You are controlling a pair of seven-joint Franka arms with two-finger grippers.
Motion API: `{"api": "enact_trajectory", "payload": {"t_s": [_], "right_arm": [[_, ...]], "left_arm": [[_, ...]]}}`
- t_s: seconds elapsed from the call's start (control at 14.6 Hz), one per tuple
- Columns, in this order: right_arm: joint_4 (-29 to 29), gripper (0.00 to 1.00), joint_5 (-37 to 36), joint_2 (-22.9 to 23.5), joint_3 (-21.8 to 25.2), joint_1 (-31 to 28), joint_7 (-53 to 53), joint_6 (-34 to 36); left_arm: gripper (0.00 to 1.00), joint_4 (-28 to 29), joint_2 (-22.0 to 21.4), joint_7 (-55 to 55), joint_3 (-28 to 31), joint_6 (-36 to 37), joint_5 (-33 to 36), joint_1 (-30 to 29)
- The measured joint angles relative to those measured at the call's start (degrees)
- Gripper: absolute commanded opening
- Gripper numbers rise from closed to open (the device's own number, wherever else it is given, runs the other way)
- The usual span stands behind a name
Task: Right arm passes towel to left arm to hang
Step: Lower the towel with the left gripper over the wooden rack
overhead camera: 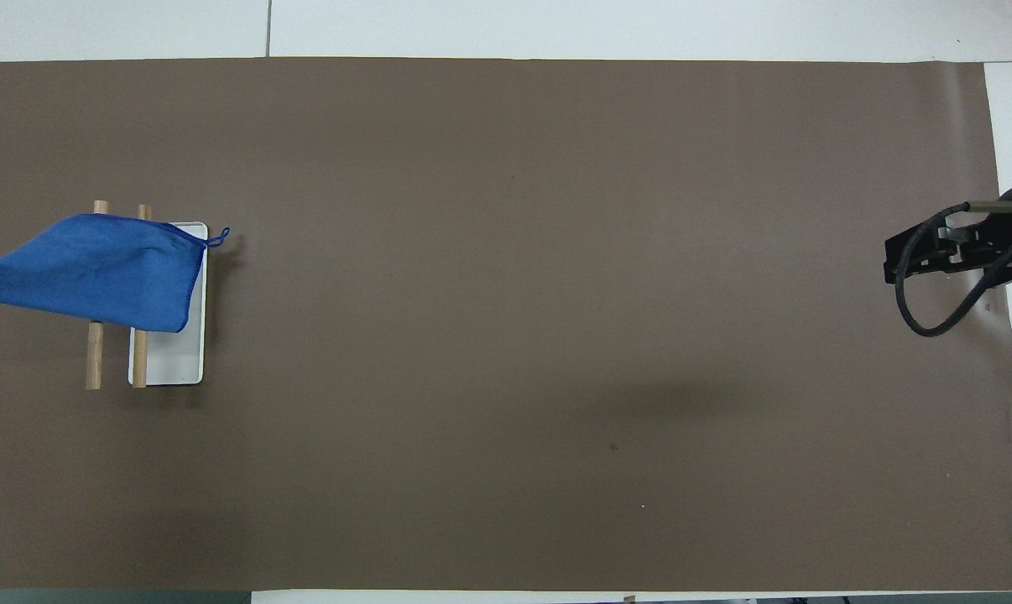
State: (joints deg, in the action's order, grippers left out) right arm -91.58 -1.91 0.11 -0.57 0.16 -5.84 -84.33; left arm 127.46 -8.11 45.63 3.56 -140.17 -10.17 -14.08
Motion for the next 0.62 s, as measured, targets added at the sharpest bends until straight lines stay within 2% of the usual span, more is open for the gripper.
{"api": "enact_trajectory", "payload": {"t_s": [0.07,0.14,0.62], "right_arm": [[-0.01,1.00,0.00,-0.16,-0.01,-0.01,0.00,0.03],[-0.01,1.00,0.00,-0.28,0.00,-0.08,0.00,0.03],[-0.05,1.00,-0.02,-0.38,0.13,-1.41,0.00,0.03]], "left_arm": [[0.74,0.12,0.00,0.00,-0.01,0.00,0.00,-0.30],[1.00,0.16,0.00,0.00,-0.02,0.00,0.00,-0.56],[1.00,-1.55,-0.05,-2.14,-0.21,0.86,0.01,-1.39]]}}
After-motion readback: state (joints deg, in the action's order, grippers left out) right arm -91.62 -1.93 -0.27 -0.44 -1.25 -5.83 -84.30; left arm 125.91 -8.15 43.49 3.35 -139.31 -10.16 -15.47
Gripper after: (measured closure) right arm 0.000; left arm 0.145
